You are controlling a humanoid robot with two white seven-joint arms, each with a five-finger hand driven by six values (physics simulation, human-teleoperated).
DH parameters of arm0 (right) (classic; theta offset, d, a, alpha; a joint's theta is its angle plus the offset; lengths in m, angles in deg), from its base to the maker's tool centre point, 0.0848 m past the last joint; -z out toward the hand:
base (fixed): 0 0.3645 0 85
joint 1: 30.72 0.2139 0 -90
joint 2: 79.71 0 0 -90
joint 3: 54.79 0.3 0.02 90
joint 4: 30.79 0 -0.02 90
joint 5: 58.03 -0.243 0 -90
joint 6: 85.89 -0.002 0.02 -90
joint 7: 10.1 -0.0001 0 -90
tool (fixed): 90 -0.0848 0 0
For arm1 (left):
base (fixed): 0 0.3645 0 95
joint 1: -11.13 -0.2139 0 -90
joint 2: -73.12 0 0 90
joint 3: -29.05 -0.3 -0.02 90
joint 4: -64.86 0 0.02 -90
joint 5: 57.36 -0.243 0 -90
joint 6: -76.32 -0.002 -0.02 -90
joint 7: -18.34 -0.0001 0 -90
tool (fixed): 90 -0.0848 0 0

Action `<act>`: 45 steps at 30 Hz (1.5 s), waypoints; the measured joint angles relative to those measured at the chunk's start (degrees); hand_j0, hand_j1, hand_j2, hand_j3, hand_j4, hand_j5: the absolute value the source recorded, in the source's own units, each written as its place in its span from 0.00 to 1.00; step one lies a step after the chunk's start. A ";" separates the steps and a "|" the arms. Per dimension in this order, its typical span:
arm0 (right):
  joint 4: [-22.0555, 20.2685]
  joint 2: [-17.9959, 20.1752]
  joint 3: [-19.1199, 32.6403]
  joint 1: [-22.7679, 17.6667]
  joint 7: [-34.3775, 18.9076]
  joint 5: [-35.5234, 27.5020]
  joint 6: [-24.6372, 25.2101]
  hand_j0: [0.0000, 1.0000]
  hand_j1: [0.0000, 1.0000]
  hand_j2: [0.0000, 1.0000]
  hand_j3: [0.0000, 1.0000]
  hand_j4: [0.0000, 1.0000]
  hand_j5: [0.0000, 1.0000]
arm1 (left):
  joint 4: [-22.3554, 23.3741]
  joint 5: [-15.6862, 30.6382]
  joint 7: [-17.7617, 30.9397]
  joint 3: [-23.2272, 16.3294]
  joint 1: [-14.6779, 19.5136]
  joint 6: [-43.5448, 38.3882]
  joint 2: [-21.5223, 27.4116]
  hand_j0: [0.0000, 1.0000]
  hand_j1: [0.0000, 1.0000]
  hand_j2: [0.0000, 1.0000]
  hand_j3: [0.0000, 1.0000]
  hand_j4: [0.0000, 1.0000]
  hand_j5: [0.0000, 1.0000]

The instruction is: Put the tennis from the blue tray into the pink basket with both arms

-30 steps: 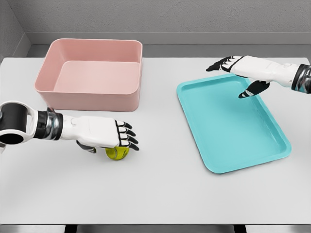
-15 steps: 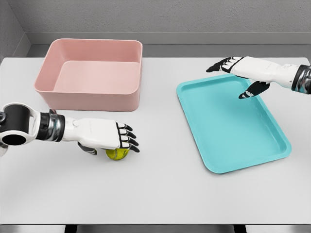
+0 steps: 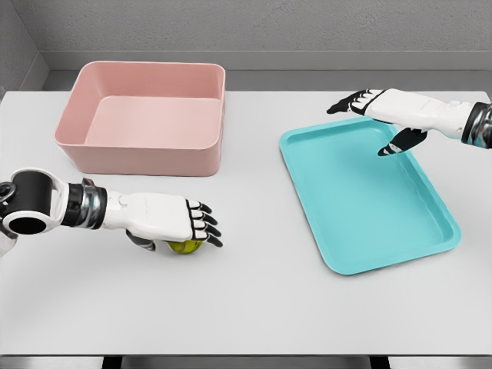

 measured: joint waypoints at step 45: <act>0.11 -0.26 -0.03 -0.88 -0.01 0.01 0.00 1.00 1.00 1.00 1.00 1.00 1.00 | 2.04 -0.05 0.00 0.21 0.00 0.00 -0.18 0.84 0.84 0.84 0.84 0.84 0.84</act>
